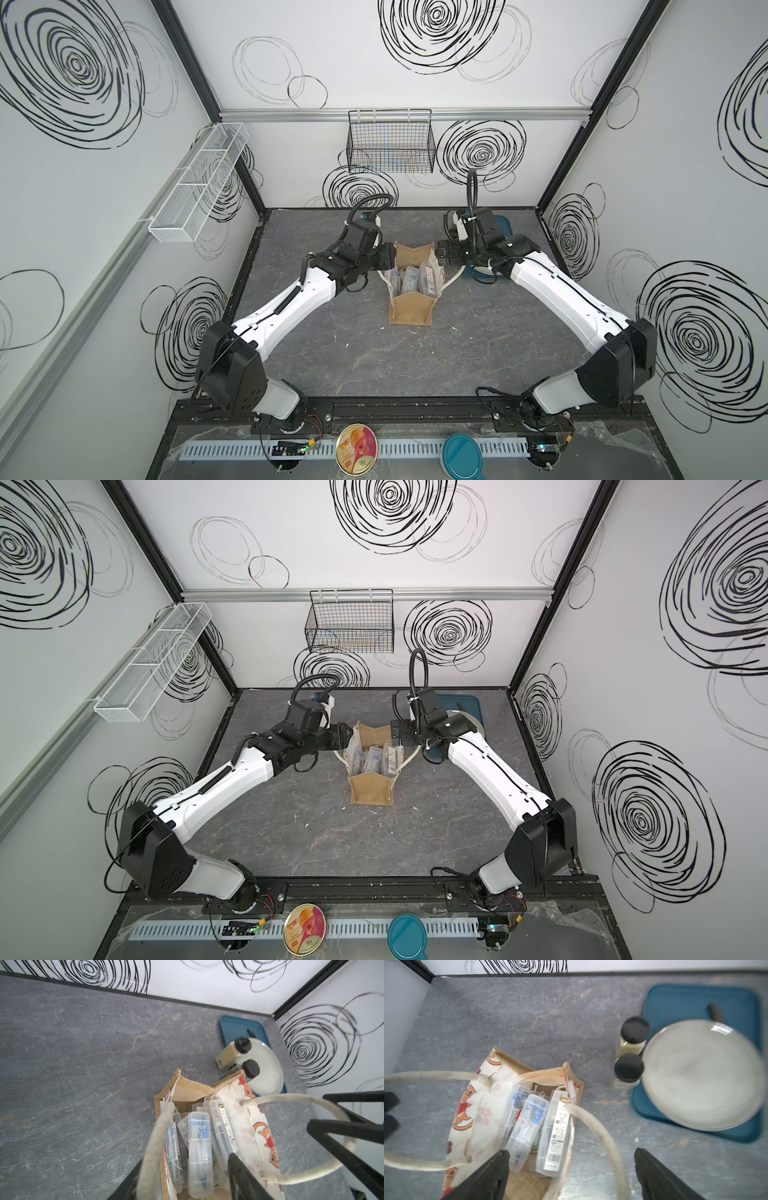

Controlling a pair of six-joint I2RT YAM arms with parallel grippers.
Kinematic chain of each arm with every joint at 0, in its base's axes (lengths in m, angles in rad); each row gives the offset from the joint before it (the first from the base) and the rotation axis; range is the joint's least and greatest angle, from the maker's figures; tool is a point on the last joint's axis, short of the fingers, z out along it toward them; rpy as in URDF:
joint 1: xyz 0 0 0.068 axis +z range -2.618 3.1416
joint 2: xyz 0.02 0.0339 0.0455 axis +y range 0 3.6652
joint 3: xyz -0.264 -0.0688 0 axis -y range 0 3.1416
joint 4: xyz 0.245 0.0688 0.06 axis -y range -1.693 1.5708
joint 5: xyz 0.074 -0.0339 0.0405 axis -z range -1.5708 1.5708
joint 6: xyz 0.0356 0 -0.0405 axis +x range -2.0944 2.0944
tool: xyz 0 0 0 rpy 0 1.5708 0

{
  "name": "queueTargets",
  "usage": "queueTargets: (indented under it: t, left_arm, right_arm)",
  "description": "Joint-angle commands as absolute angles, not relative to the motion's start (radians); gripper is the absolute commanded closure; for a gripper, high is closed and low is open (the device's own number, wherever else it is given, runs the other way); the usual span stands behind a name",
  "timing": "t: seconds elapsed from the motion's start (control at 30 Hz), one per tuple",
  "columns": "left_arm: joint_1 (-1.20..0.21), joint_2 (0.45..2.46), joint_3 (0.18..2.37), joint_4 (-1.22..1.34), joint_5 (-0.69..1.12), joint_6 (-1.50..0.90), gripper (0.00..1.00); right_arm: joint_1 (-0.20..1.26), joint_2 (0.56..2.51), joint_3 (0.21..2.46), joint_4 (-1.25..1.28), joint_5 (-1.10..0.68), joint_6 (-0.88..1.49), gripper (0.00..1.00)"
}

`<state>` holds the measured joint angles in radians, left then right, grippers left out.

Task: Put the compass set into the canvas bag
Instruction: Move the canvas bag to the center of the board, then reset both arms

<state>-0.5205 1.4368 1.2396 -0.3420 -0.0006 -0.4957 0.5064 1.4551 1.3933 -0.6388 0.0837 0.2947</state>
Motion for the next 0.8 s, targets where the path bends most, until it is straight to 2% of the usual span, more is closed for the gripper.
queueTargets:
  t: [0.0, 0.23, 0.37, 0.47, 0.63, 0.77]
  left_arm:
    - [-0.489, 1.339, 1.244, -0.302, -0.029, -0.454, 0.35]
    - [-0.416, 1.135, 1.151, -0.29, -0.174, -0.349, 0.26]
    - [-0.34, 0.995, 1.009, -0.273, -0.258, -0.305, 0.24]
    - [-0.307, 0.874, 0.838, -0.19, -0.342, -0.246, 0.24]
    - [-0.27, 0.696, 0.539, 0.067, -0.396, -0.187, 0.23]
    - [-0.26, 0.69, 0.375, 0.263, -0.442, -0.111, 0.2]
  right_arm:
    - [0.431, 1.325, 1.414, -0.575, 0.154, 0.264, 0.0]
    - [0.187, 1.075, 1.197, -0.555, 0.135, 0.179, 0.0]
    - [0.04, 0.941, 0.944, -0.44, 0.093, 0.151, 0.0]
    - [-0.012, 0.881, 0.75, -0.31, 0.09, 0.164, 0.0]
    - [-0.034, 0.917, 0.478, -0.005, 0.146, 0.177, 0.0]
    - [-0.035, 0.993, 0.354, 0.279, 0.169, 0.176, 0.0]
